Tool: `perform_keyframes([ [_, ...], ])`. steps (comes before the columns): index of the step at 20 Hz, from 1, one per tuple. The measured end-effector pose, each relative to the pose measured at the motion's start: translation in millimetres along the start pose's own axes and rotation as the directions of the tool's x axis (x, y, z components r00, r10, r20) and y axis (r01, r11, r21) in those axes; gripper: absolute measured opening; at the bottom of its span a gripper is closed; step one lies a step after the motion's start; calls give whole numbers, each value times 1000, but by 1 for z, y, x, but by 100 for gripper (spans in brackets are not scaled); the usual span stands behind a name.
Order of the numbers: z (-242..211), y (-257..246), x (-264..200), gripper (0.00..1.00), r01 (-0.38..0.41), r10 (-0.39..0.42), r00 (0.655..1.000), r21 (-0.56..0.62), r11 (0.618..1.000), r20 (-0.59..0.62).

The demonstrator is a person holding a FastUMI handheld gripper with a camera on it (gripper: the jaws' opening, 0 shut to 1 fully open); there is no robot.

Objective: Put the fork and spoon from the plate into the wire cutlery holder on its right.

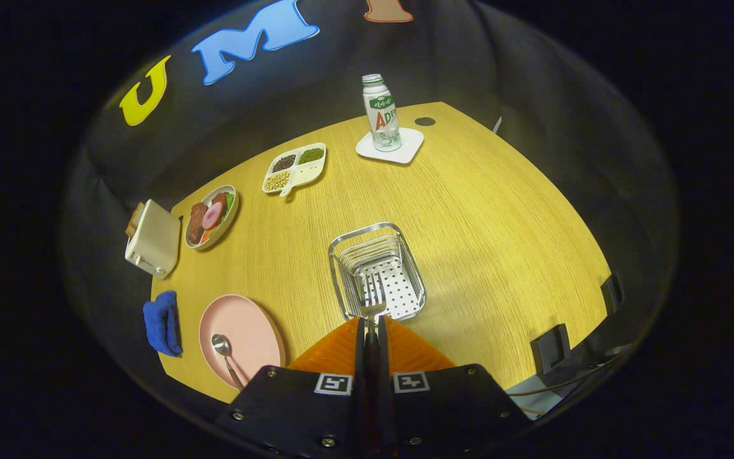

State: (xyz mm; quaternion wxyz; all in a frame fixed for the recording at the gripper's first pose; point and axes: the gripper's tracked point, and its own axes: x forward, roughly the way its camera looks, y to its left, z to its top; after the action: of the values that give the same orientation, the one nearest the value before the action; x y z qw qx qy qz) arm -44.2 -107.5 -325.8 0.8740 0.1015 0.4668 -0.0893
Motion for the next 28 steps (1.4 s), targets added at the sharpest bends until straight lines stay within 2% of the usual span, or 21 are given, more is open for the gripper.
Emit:
perform_keyframes([
  [2,4,0,-3,11,2,-2,1000,0,1000,10],
  [3,6,3,-5,16,-8,8,1000,4,1000,18],
  [5,12,5,-7,59,-15,15,999,10,1000,44],
  [8,17,4,-13,99,-13,12,998,9,1000,69],
  [15,30,25,-25,99,-24,30,991,-54,998,128],
  [24,42,103,-37,99,-131,164,972,-189,973,168],
  [28,31,137,-31,99,-175,215,966,-247,953,144],
])
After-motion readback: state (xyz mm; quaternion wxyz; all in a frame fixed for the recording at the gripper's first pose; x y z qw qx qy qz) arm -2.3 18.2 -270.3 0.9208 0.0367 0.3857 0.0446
